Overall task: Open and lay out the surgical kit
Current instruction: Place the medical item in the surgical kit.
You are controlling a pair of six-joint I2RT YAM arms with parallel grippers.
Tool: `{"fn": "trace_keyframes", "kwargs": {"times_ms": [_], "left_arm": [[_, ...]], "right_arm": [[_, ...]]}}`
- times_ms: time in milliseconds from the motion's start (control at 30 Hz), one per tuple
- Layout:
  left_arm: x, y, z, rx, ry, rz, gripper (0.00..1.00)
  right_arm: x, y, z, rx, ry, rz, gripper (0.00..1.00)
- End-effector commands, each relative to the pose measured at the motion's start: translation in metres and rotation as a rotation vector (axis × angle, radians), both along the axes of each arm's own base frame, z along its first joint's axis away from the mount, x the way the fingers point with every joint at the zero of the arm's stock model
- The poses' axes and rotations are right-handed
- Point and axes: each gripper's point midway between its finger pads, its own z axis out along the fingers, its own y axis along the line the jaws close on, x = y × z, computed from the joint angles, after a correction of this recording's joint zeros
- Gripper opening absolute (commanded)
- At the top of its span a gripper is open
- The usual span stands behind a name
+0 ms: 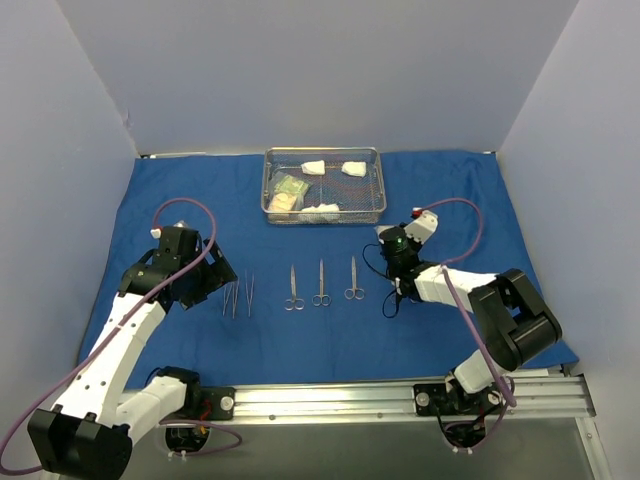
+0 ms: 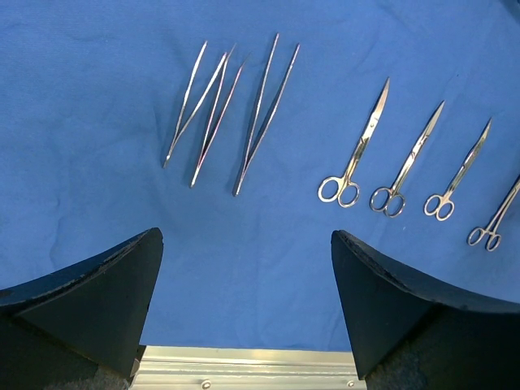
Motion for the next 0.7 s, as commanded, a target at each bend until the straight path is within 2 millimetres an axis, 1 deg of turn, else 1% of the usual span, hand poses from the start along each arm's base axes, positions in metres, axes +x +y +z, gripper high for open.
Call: {"fn": "trace_keyframes", "kwargs": {"times_ms": [0, 233, 300, 467, 533, 667], "left_arm": [[0.007, 0.001, 0.006, 0.001, -0.041, -0.006, 0.94], [0.009, 0.003, 0.004, 0.003, -0.039, -0.001, 0.94], [0.009, 0.003, 0.004, 0.003, -0.038, -0.002, 0.94], [0.011, 0.003, 0.005, 0.002, -0.039, -0.003, 0.94], [0.012, 0.003, 0.005, 0.003, -0.042, -0.002, 0.94], [0.014, 0.003, 0.004, 0.001, -0.042, -0.005, 0.94]], "right_arm": [[0.013, -0.005, 0.015, 0.016, -0.061, -0.027, 0.12], [0.018, -0.024, 0.019, -0.004, -0.073, -0.042, 0.12], [0.019, -0.025, 0.021, -0.009, -0.075, -0.03, 0.12], [0.018, -0.035, 0.013, -0.032, -0.049, -0.044, 0.12], [0.019, -0.033, 0.013, -0.019, -0.056, -0.029, 0.12], [0.021, -0.029, 0.005, -0.031, -0.042, 0.008, 0.13]]}}
